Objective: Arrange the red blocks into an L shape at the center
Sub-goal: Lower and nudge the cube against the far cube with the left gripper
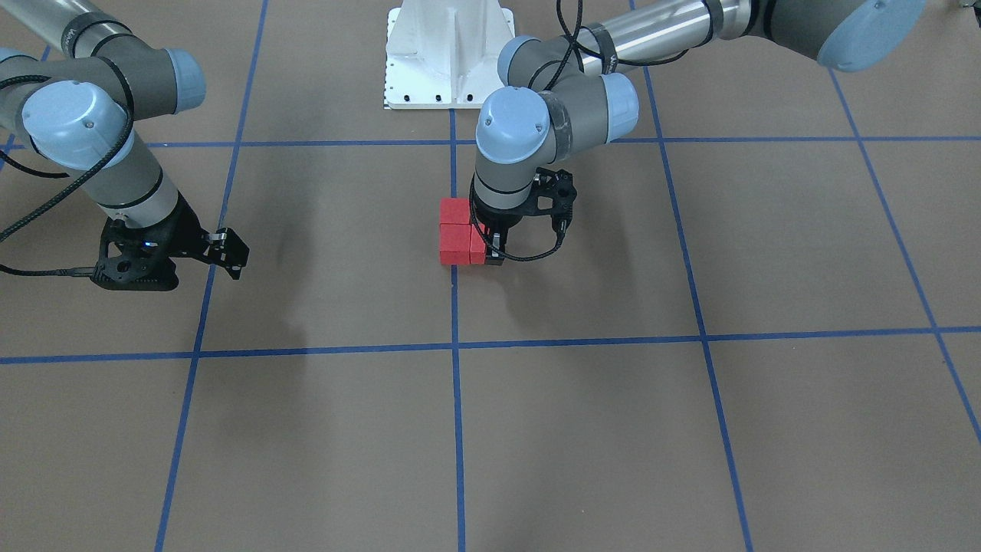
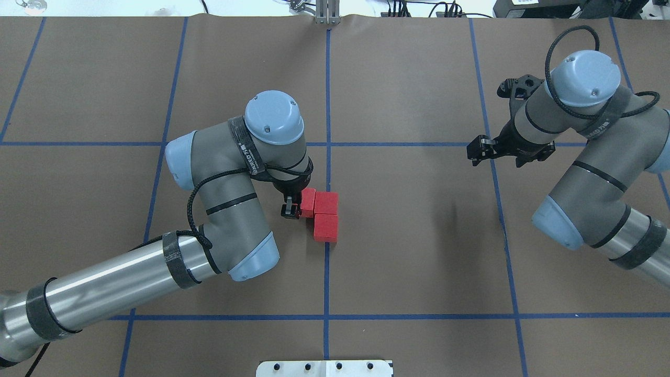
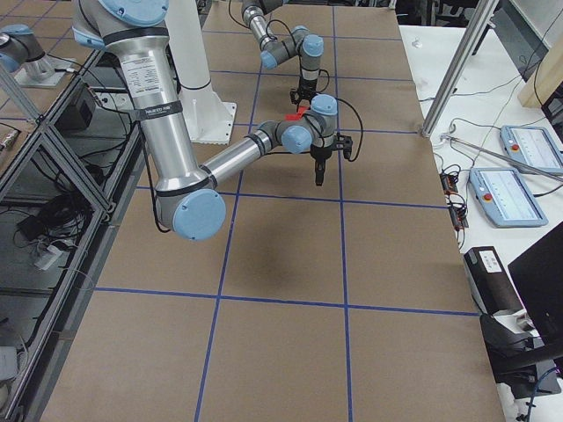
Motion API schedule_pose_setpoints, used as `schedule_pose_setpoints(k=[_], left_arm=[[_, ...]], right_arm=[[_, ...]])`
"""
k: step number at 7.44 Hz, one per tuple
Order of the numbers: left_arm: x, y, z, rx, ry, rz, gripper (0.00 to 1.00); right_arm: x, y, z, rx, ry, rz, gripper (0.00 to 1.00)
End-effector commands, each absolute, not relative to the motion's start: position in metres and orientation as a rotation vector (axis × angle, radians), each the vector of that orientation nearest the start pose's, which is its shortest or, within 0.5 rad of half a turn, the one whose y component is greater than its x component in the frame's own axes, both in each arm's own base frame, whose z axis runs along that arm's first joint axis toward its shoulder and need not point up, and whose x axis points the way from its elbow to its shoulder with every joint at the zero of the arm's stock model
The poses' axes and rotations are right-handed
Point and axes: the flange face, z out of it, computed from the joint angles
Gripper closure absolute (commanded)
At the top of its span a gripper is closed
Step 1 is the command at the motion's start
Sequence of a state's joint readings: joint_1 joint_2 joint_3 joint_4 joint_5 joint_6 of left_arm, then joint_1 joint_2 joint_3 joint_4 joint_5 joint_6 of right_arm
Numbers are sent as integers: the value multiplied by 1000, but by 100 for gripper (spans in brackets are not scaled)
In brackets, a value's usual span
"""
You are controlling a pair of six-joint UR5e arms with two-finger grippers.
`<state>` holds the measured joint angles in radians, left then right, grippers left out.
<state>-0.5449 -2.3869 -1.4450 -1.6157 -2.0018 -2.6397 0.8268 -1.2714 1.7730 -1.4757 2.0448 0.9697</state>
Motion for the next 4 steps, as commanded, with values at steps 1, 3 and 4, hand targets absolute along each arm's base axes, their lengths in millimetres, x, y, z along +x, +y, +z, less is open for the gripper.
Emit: schedule_pose_setpoints(k=[1, 3, 4], left_arm=[[594, -462, 204, -636, 643, -1346, 82], [595, -461, 204, -635, 645, -1340, 67], [595, -461, 204, -635, 643, -1341, 39]], right_arm=[[-343, -502, 398, 35, -742, 74, 0], [-343, -502, 398, 35, -742, 74, 0], [-344, -502, 398, 34, -742, 73, 0]])
